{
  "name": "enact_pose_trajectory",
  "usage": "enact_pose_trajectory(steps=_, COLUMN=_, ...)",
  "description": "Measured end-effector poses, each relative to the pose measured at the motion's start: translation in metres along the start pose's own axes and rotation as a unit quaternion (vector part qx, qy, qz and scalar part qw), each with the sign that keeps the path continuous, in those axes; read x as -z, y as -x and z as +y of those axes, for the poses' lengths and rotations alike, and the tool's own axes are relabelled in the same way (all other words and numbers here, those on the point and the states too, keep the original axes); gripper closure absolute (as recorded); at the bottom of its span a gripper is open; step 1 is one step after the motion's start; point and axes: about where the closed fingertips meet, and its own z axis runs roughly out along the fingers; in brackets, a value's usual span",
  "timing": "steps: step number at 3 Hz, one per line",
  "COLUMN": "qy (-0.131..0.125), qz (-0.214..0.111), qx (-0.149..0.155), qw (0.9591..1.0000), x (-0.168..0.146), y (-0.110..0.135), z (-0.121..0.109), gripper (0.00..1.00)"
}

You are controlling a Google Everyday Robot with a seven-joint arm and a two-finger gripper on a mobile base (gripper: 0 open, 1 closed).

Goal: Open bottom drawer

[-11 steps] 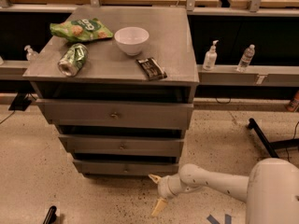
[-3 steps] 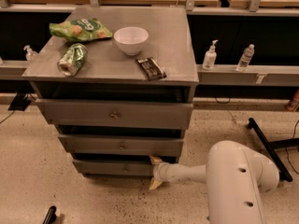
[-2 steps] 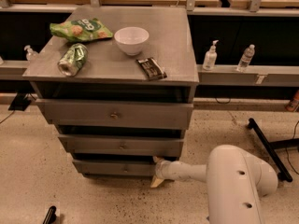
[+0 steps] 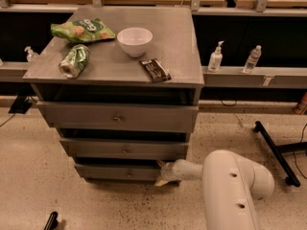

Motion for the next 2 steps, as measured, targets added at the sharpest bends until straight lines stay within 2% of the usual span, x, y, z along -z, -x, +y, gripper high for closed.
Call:
enact_pose_trajectory(steps=1, qy=0.047, qz=0.004, qx=-0.015, qw=0.9988, x=-0.004, y=-0.007, z=0.019, gripper=0.39)
enact_pose_trajectory(steps=2, qy=0.067, qz=-0.001, qx=-0.024, qw=0.9975, x=-0.002, y=-0.007, z=0.031, gripper=0.37)
